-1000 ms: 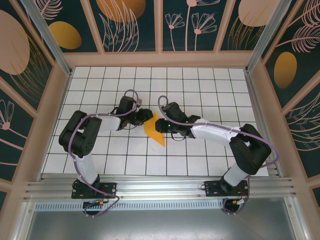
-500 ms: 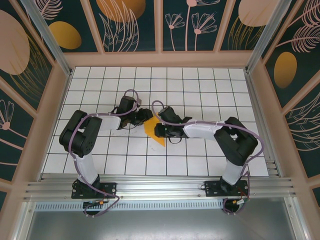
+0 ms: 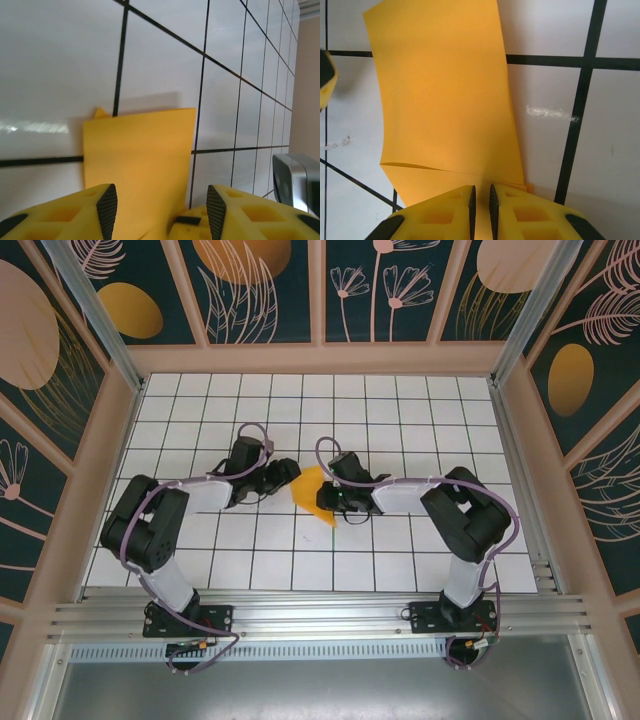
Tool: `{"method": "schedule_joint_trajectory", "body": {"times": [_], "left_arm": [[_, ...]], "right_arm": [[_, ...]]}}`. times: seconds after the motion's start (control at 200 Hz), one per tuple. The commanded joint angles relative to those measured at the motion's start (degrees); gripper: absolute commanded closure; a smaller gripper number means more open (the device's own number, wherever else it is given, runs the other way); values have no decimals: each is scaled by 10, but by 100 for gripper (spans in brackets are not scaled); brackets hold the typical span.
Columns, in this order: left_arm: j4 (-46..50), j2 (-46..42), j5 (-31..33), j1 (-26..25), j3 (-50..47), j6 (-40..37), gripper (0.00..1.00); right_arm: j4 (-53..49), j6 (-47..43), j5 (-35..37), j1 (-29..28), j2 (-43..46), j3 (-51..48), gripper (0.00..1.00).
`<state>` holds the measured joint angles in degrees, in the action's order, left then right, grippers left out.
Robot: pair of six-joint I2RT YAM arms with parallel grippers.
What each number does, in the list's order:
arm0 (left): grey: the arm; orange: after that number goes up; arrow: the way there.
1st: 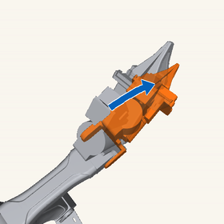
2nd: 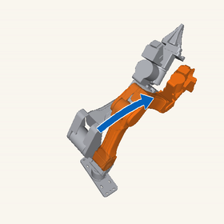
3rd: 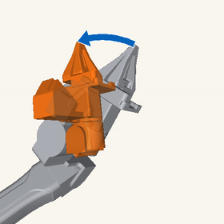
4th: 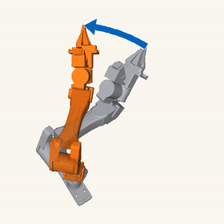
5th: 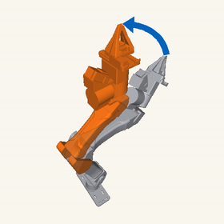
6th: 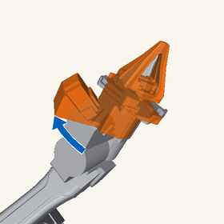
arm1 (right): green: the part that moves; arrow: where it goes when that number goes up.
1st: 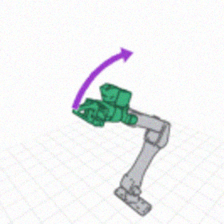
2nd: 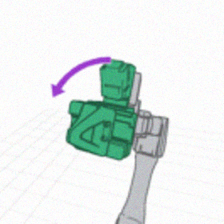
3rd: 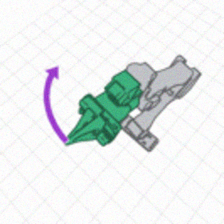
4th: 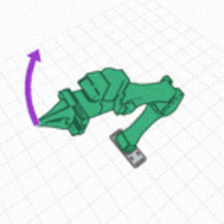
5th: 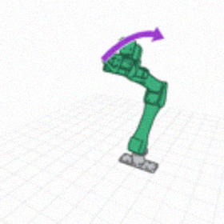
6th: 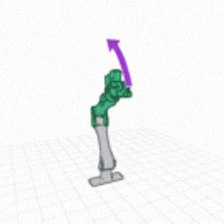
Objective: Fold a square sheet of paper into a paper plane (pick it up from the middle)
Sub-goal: Fold the wing for the fifth time at the center of the table.
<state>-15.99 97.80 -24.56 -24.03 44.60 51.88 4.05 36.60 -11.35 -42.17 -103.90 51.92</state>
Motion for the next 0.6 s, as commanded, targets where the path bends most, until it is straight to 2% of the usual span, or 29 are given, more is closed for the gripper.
{"method": "schedule_joint_trajectory", "body": {"times": [0.0,0.28,0.59], "left_arm": [[16,-29,17,-4,-28,11,45],[-42,-36,-34,-16,-86,69,43],[-44,-32,-40,-37,-90,94,44]], "right_arm": [[28,26,-32,12,6,-28,81],[65,49,-60,27,16,-57,81],[99,76,-72,33,15,-77,80]]}}
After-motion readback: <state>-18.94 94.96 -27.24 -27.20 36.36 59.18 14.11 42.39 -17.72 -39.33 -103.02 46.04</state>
